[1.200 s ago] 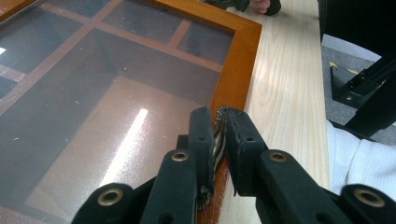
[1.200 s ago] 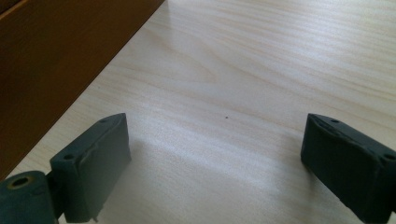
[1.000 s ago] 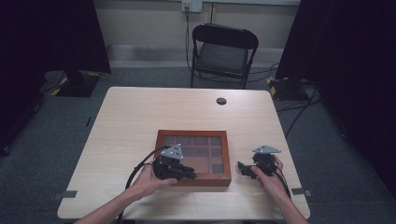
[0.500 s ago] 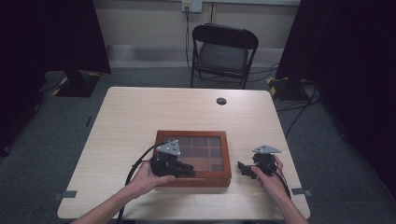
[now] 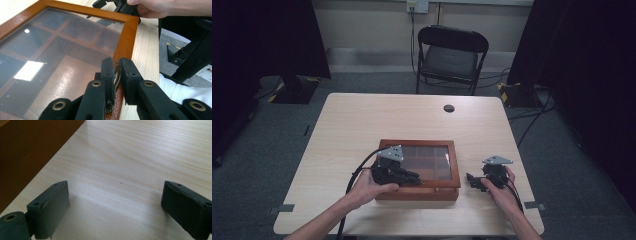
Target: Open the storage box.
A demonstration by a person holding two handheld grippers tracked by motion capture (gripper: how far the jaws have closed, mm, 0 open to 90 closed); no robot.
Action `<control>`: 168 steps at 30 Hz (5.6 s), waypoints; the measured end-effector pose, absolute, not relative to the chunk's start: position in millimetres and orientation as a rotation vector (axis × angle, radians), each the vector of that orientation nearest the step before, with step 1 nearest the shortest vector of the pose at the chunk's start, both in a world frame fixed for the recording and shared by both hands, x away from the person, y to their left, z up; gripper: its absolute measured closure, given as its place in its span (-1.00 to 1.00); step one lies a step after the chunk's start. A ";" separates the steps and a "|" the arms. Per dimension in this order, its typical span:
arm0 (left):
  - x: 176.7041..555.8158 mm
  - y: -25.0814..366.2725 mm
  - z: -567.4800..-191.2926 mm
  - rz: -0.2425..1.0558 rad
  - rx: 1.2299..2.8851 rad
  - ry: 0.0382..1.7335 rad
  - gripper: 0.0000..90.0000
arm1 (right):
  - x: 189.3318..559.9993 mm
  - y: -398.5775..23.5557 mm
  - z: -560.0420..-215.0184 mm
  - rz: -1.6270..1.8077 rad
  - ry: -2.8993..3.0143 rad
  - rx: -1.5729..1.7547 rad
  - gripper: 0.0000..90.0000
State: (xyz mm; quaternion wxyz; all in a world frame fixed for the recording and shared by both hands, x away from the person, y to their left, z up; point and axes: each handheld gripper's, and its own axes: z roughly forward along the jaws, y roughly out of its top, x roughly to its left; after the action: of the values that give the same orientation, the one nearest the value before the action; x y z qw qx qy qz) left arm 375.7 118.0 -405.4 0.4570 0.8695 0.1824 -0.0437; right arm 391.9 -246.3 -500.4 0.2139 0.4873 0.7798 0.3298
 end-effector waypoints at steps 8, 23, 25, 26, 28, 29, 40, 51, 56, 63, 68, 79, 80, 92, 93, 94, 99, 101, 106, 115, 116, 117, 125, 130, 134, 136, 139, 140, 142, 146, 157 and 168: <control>376.7 117.7 -403.0 -0.120 2.138 0.471 0.80 | 392.0 -246.2 -500.5 0.916 2.163 1.353 -0.84; 379.0 117.7 -397.3 -0.115 2.150 0.462 0.80 | 392.0 -246.2 -500.5 0.916 2.164 1.353 -0.84; 380.0 118.5 -394.1 -0.115 2.131 0.465 0.80 | 392.0 -246.3 -500.5 0.916 2.164 1.352 -0.84; 380.7 119.2 -392.6 -0.117 2.133 0.465 0.80 | 392.0 -246.2 -500.5 0.916 2.164 1.353 -0.84; 381.9 119.2 -389.9 -0.116 2.129 0.468 0.80 | 392.0 -246.3 -500.4 0.916 2.164 1.353 -0.84; 382.5 119.0 -388.8 -0.118 2.131 0.467 0.80 | 392.0 -246.3 -500.5 0.916 2.164 1.353 -0.84; 385.9 118.8 -379.0 -0.107 2.121 0.483 0.80 | 392.0 -246.3 -500.4 0.917 2.164 1.353 -0.84; 392.1 119.1 -367.2 -0.105 2.109 0.491 0.80 | 392.5 -246.3 -500.5 0.916 2.166 1.351 -0.85; 393.2 119.1 -363.6 -0.097 2.113 0.493 0.80 | 392.5 -246.3 -500.5 0.916 2.166 1.351 -0.85; 397.1 120.3 -357.4 -0.090 2.098 0.500 0.80 | 392.5 -246.2 -500.5 0.917 2.165 1.353 -0.85; 399.7 120.5 -355.2 -0.099 2.103 0.492 0.80 | 392.6 -246.2 -500.5 0.916 2.165 1.352 -0.85; 405.5 119.9 -345.1 -0.086 2.119 0.479 0.80 | 392.6 -246.3 -500.5 0.917 2.166 1.350 -0.85; 405.5 119.4 -344.1 -0.079 2.119 0.477 0.80 | 392.6 -246.3 -500.5 0.917 2.166 1.350 -0.85; 412.8 118.5 -335.7 -0.098 2.126 0.516 0.80 | 392.7 -246.2 -500.5 0.916 2.165 1.353 -0.85; 413.8 119.2 -335.3 -0.098 2.116 0.517 0.80 | 392.7 -246.2 -500.6 0.917 2.166 1.353 -0.85; 414.2 119.6 -335.4 -0.104 2.105 0.518 0.80 | 392.7 -246.2 -500.5 0.915 2.165 1.354 -0.86; 416.3 119.7 -333.9 -0.101 2.098 0.516 0.80 | 392.9 -246.2 -500.6 0.915 2.165 1.354 -0.86; 418.2 120.2 -331.5 -0.099 2.097 0.519 0.80 | 393.0 -246.3 -500.7 0.916 2.166 1.352 -0.86; 419.1 119.6 -329.6 -0.088 2.110 0.506 0.80 | 393.1 -246.3 -500.7 0.915 2.165 1.353 -0.86; 418.1 118.0 -325.8 -0.059 2.126 0.502 0.81 | 393.2 -246.3 -500.7 0.915 2.166 1.352 -0.87; 418.9 119.1 -324.4 -0.053 2.120 0.508 0.81 | 393.3 -246.4 -500.7 0.915 2.166 1.352 -0.87; 418.9 119.1 -324.4 -0.053 2.120 0.508 0.81 | 393.3 -246.4 -500.7 0.915 2.166 1.352 -0.87; 421.9 119.9 -322.7 -0.054 2.107 0.507 0.81 | 393.4 -246.4 -500.7 0.915 2.166 1.352 -0.87; 423.0 119.0 -319.8 -0.032 2.112 0.505 0.82 | 393.5 -246.2 -500.6 0.911 2.166 1.357 -0.88; 425.4 119.4 -319.2 -0.043 2.104 0.503 0.82 | 394.1 -245.6 -500.6 0.911 2.165 1.362 -0.89; 425.2 118.7 -318.7 -0.040 2.108 0.510 0.82 | 394.2 -245.6 -500.7 0.911 2.165 1.362 -0.89; 425.6 118.9 -317.0 -0.032 2.112 0.510 0.82 | 394.3 -245.7 -500.6 0.910 2.167 1.360 -0.89; 425.8 118.7 -317.0 -0.032 2.105 0.514 0.82 | 394.3 -245.6 -500.6 0.911 2.166 1.361 -0.89; 427.5 119.6 -316.6 -0.032 2.102 0.508 0.82 | 394.4 -245.6 -500.7 0.911 2.166 1.361 -0.89; 428.5 120.7 -316.4 -0.035 2.085 0.521 0.82 | 394.5 -245.8 -500.6 0.910 2.168 1.359 -0.89; 430.2 121.4 -314.9 -0.023 2.068 0.530 0.83 | 394.6 -245.6 -500.7 0.910 2.168 1.360 -0.90; 434.3 121.5 -310.2 -0.002 2.063 0.535 0.83 | 394.9 -245.5 -500.7 0.910 2.168 1.361 -0.90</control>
State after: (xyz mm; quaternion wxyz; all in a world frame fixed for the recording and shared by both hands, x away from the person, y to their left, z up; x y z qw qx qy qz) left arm 434.3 121.5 -310.2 0.4842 0.8470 0.2196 -0.0008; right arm 394.9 -245.5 -500.7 0.2112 0.4897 0.7800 0.3273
